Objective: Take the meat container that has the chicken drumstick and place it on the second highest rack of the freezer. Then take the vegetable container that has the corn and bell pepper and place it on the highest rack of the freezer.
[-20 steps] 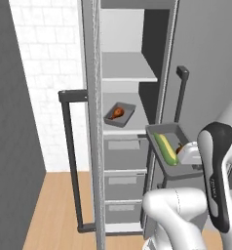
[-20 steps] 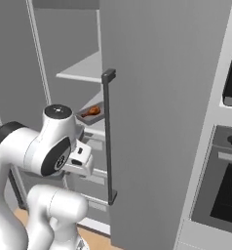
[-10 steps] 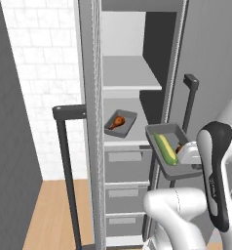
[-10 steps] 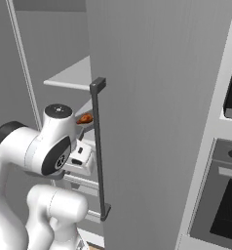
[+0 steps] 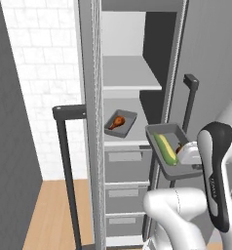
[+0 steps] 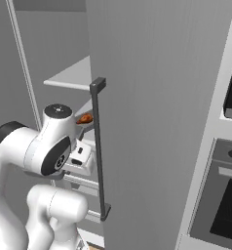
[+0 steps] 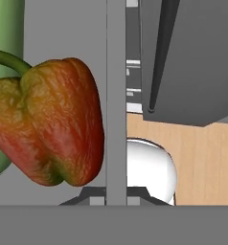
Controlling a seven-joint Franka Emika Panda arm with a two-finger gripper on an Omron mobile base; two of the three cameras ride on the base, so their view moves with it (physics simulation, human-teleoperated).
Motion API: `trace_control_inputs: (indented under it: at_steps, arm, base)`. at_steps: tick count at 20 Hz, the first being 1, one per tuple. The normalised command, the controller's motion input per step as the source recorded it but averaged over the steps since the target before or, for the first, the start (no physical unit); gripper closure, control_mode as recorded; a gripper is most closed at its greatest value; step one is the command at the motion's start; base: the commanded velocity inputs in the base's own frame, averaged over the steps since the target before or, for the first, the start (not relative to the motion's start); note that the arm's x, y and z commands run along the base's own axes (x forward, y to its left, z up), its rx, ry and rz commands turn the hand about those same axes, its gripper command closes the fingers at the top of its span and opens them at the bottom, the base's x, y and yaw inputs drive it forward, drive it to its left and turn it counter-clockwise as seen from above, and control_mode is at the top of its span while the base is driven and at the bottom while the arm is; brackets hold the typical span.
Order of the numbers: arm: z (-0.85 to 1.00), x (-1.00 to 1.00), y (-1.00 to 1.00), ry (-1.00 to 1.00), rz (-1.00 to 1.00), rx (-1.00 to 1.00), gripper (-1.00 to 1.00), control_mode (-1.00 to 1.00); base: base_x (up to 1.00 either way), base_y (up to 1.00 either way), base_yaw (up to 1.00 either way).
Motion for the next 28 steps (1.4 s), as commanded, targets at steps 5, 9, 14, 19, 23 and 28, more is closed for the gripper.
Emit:
trace_control_inputs:
  at_steps: [5,9,14,19,23,28]
  arm:
    - [0.17,0.0,0.09,-0.01,0.0,-0.03,1.0,-1.0]
    - [0.36,0.0,0.18,-0.13,0.0,-0.06,1.0,-1.0]
    - [0.33,0.0,0.27,-0.25,0.0,-0.04,1.0,-1.0]
    - [0.48,0.23,0.07,-0.07,-0.03,0.0,1.0,-1.0]
    - [0.8,0.3,0.18,0.0,-0.05,0.0,1.0,-1.0]
    - [0.67,0.11,0.03,0.0,0.0,0.02,1.0,-1.0]
  base:
    - [0.0,0.0,0.0]
    - [0.0,0.0,0.0]
    - [0.0,0.0,0.0]
    - [0.0,0.0,0.0]
    - [0.0,0.0,0.0]
    - [0.0,0.0,0.0]
